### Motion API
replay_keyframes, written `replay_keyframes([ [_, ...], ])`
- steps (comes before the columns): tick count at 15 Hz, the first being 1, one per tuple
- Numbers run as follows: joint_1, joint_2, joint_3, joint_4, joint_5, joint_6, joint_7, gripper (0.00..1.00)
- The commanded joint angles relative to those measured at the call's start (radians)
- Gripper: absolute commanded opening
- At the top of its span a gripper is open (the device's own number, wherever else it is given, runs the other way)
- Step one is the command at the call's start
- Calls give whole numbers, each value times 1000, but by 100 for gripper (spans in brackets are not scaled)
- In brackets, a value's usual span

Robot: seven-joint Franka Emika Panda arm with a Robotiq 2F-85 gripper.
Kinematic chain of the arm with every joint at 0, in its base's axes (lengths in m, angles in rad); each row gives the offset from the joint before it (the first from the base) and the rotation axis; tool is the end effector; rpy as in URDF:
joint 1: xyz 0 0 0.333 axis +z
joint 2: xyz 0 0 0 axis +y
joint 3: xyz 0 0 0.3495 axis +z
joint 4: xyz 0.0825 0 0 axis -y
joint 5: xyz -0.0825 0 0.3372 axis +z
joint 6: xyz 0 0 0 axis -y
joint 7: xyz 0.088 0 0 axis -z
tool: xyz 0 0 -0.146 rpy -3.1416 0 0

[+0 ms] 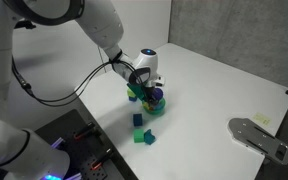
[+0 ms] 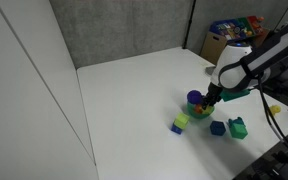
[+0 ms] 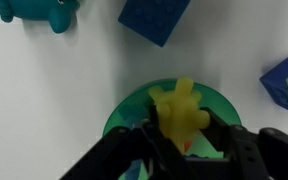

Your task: Remove the yellow object from the bowl

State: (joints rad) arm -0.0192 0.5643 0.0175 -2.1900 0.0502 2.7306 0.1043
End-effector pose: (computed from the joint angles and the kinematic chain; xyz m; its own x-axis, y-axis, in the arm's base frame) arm 0.5449 -0.0019 0.1551 0.9877 -0.1538 -0.0273 -0.1545 -0.9877 -0.0256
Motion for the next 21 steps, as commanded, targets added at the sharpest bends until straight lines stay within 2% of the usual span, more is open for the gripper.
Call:
replay_keyframes([
  [1, -30, -105, 44, -52, 39, -34, -66, 21],
  [5, -43, -184, 71, -72, 80, -57, -108, 18],
  [10, -50, -242, 43, -55, 100, -72, -110, 18],
  [14, -86, -240, 2, -14, 107, -79, -107, 18],
  [21, -179, -162, -84, 37, 107, -78, -113, 18],
])
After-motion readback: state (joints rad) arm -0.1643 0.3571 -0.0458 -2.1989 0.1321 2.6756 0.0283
